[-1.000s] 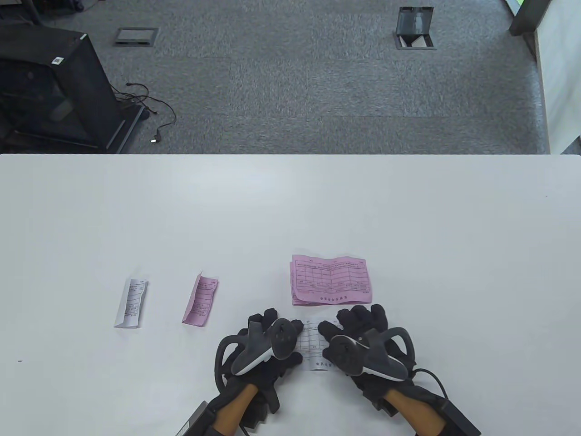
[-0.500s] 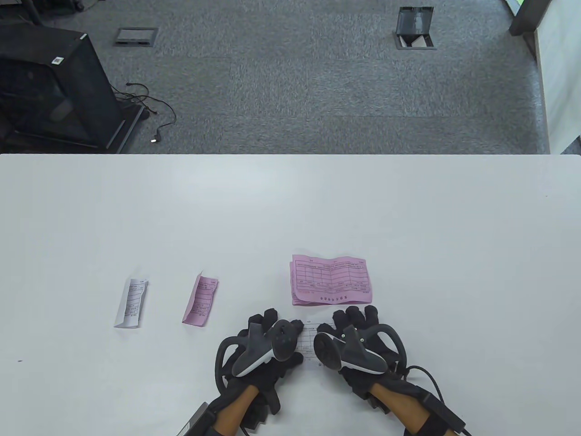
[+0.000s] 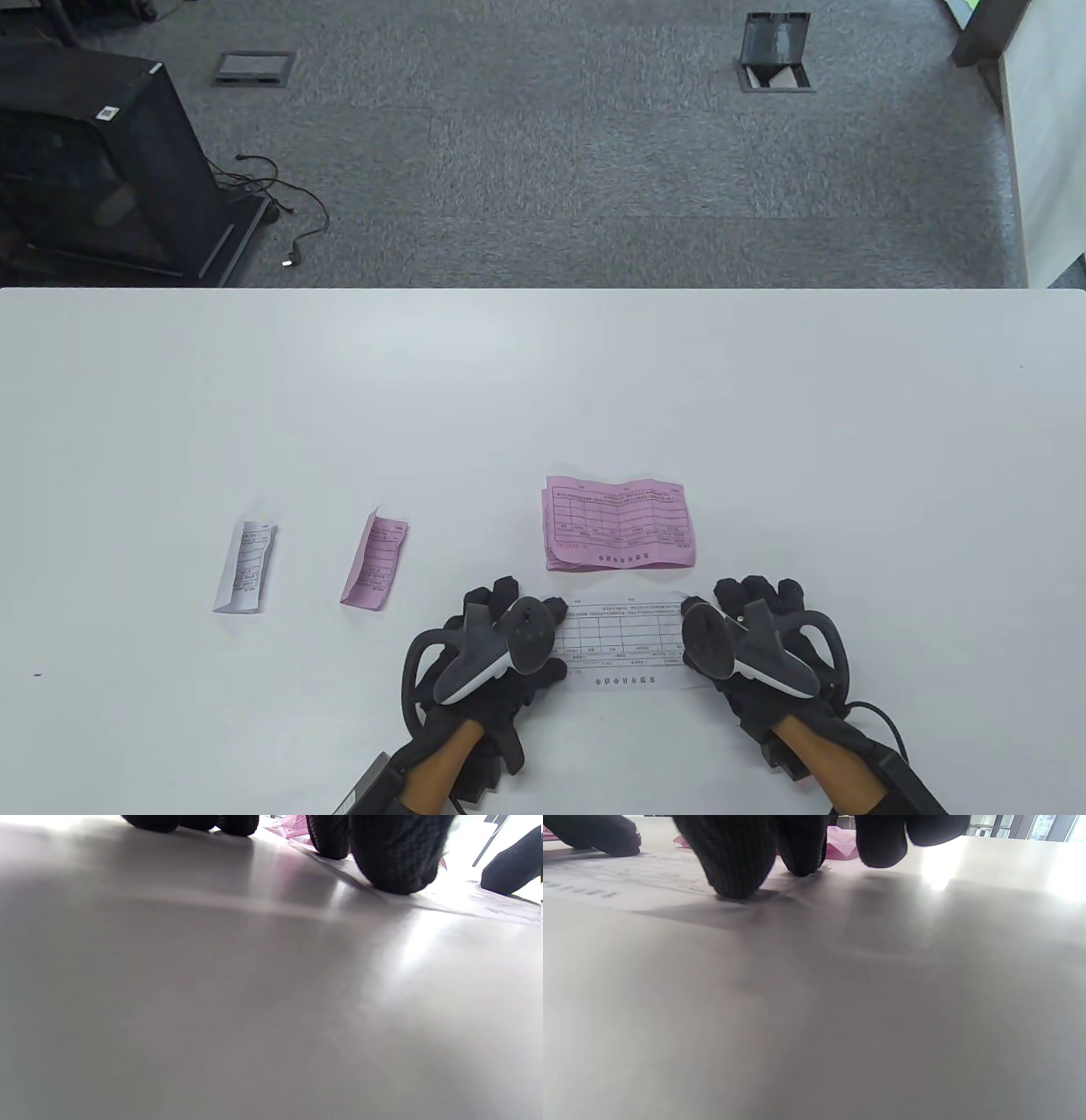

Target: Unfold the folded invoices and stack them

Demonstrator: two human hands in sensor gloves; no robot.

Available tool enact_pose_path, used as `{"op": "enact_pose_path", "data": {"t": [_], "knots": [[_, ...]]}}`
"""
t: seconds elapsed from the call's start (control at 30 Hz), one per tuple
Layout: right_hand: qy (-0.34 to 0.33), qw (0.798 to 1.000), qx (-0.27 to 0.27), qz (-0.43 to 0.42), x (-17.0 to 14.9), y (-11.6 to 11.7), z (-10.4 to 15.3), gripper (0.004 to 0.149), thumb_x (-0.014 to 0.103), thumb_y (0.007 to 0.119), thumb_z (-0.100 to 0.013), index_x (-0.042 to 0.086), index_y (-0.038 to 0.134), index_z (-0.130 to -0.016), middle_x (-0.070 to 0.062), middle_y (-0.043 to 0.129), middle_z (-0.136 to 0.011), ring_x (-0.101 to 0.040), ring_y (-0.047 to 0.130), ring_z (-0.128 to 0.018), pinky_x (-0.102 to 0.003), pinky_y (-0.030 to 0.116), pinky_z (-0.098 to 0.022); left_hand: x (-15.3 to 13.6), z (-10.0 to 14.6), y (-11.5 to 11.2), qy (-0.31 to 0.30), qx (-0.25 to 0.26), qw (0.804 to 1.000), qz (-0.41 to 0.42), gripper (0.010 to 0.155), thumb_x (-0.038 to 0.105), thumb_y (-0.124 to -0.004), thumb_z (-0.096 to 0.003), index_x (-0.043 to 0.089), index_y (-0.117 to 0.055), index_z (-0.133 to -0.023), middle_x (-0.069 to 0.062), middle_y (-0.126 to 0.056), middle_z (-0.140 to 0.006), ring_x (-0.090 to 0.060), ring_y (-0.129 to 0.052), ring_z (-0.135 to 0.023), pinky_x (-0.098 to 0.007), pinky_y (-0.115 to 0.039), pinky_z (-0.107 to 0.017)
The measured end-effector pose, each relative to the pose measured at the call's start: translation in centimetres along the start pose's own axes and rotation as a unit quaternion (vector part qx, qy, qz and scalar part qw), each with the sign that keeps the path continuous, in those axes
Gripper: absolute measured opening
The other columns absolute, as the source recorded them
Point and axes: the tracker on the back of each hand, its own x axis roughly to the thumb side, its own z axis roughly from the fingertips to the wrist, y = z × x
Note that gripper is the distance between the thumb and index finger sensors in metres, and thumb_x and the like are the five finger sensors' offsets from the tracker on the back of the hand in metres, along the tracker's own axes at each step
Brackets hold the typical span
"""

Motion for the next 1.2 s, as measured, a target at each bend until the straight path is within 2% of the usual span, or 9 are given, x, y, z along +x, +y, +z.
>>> {"op": "enact_pose_path", "data": {"t": [0.27,0.43,0.6,0.73,0.9,1.2], "knots": [[-0.002,1.000,0.001,-0.012,0.0,0.0,0.0,0.061,0.050,0.074,-0.049,0.031,0.058,-0.105,-0.017,0.055,-0.109,-0.048,0.051,-0.098,-0.076,0.036,-0.067,0.0,0.0,0.0,0.000,0.002,1.000,-0.003,0.072,0.055,-0.078,-0.0480,0.046,-0.047,-0.112,-0.014,-0.026,-0.125,-0.043,-0.028,-0.109,-0.055,-0.045,-0.076],[-0.018,0.997,-0.040,-0.057,0.7,-1.5,0.4,0.062,0.052,0.074,-0.049,0.031,0.058,-0.105,-0.018,0.051,-0.111,-0.051,0.045,-0.100,-0.078,0.032,-0.066,0.0,0.0,0.0,-0.001,0.001,1.000,-0.004,0.072,0.055,-0.078,-0.0480,0.045,-0.047,-0.112,-0.014,-0.027,-0.125,-0.043,-0.028,-0.109,-0.055,-0.046,-0.076],[-0.062,0.996,-0.048,-0.052,4.5,-2.9,0.1,0.061,0.052,0.072,-0.050,0.032,0.057,-0.106,-0.018,0.049,-0.113,-0.051,0.042,-0.101,-0.079,0.030,-0.066,0.0,0.0,0.0,0.000,0.001,1.000,-0.004,0.072,0.055,-0.078,-0.0482,0.045,-0.047,-0.112,-0.016,-0.027,-0.125,-0.043,-0.028,-0.108,-0.055,-0.046,-0.076],[-0.092,0.995,-0.033,-0.034,8.5,-2.6,-1.0,0.062,0.053,0.071,-0.050,0.032,0.056,-0.107,-0.018,0.048,-0.113,-0.052,0.041,-0.102,-0.079,0.029,-0.066,0.0,0.0,0.0,0.000,0.001,1.000,-0.004,0.072,0.055,-0.078,-0.0484,0.045,-0.047,-0.112,-0.016,-0.026,-0.125,-0.043,-0.028,-0.108,-0.055,-0.045,-0.076],[-0.105,0.994,-0.010,-0.005,11.0,-1.5,-2.0,0.063,0.054,0.071,-0.050,0.033,0.055,-0.107,-0.018,0.047,-0.114,-0.051,0.041,-0.102,-0.079,0.029,-0.066,0.0,0.0,0.0,-0.003,0.001,1.000,-0.007,0.072,0.054,-0.078,-0.0486,0.045,-0.046,-0.112,-0.016,-0.026,-0.125,-0.044,-0.028,-0.108,-0.056,-0.045,-0.076],[-0.099,0.995,-0.009,-0.011,10.6,-0.7,-2.2,0.063,0.054,0.071,-0.050,0.034,0.053,-0.107,-0.018,0.048,-0.113,-0.051,0.042,-0.102,-0.079,0.030,-0.066,0.1,0.0,0.0,-0.005,0.001,1.000,-0.009,0.072,0.054,-0.078,-0.0489,0.043,-0.046,-0.113,-0.016,-0.027,-0.125,-0.044,-0.028,-0.108,-0.057,-0.044,-0.077]]}}
